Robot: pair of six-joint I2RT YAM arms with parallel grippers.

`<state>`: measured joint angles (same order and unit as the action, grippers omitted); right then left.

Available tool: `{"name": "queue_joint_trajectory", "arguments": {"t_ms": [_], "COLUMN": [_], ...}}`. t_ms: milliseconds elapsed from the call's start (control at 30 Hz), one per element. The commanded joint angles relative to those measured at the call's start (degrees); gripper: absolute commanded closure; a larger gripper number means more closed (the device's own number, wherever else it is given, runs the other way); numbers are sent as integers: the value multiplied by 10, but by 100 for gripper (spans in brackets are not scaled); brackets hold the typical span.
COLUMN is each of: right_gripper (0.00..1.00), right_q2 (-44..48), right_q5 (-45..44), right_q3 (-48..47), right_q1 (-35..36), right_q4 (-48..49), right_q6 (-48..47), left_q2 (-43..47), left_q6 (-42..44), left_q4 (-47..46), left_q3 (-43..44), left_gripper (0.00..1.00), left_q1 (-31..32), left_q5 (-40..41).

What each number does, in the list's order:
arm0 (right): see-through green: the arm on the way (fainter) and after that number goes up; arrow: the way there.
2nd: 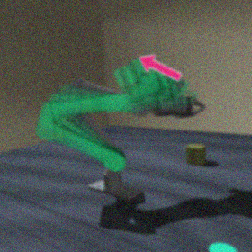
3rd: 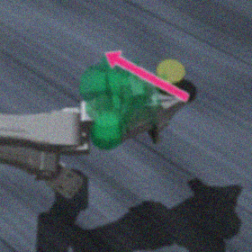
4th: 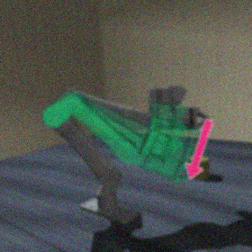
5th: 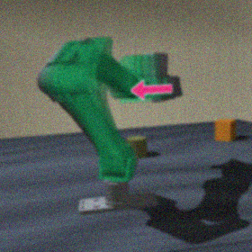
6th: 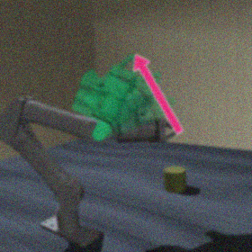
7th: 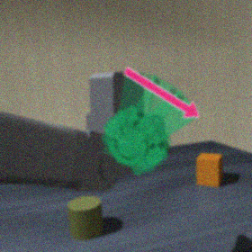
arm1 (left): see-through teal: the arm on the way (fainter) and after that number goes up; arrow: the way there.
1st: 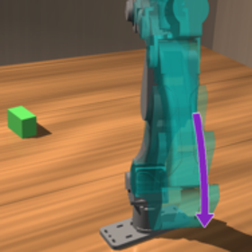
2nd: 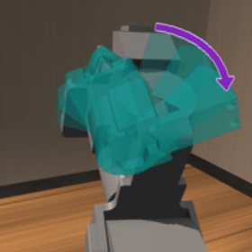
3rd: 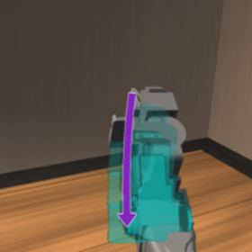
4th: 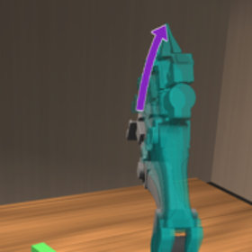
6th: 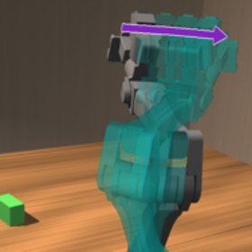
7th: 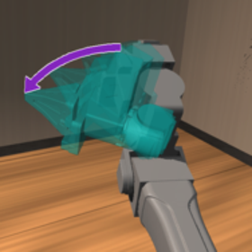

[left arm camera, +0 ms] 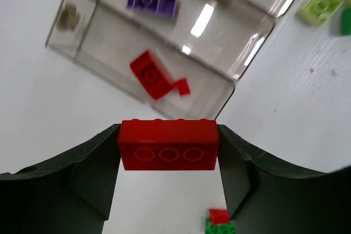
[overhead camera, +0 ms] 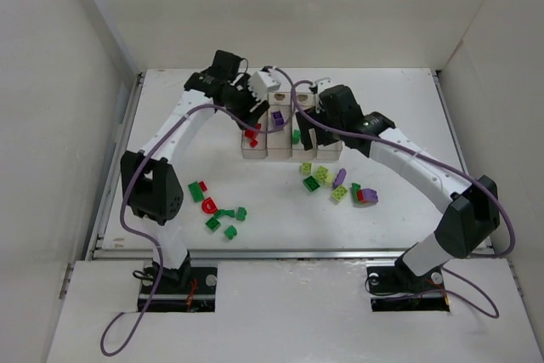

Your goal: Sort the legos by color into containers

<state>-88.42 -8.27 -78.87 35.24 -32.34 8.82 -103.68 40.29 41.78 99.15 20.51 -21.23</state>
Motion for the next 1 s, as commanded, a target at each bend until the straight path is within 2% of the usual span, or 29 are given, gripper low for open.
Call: {"name": "queue_joint_trajectory", "arguments": {"t_ms": [0,233,567,633,767,800,833,933,967], "right_gripper": [5,5,5,5,5,5,5,5,5], "right_q2": [23,34,34,27,27,27,27,27,27], "right_q5": [-21,-33,-16,-16,-16,-16,-10,-10,-10], "right_q3": [0,0,11,11,-1,-1,-1,-1,-1], "right_q1": [-27,-69,-75,-75,-75,-75,-75,-75,-75], "right_q4": [32,27,38,38,38,38,38,38,33], "right_q6": [21,37,26,21,16,16,16,16,16], "left_q2": [-63,-125,-120,-120,-120,-120,-120,-109,-103], "left_q6": [9,29,80,80,86,86,86,80,80], "left_q4": [1,-35,-35,-29,-24,-24,-24,-24,-24], "left_q3": [49,56,14,7,2,2,2,2,7], "left_gripper": [85,81,81,77,62,56,35,21,4], "left_q1": [37,37,25,19,13,13,13,13,13], "left_q5": [-36,-45,-62,-62,-50,-44,-44,-51,-51]}}
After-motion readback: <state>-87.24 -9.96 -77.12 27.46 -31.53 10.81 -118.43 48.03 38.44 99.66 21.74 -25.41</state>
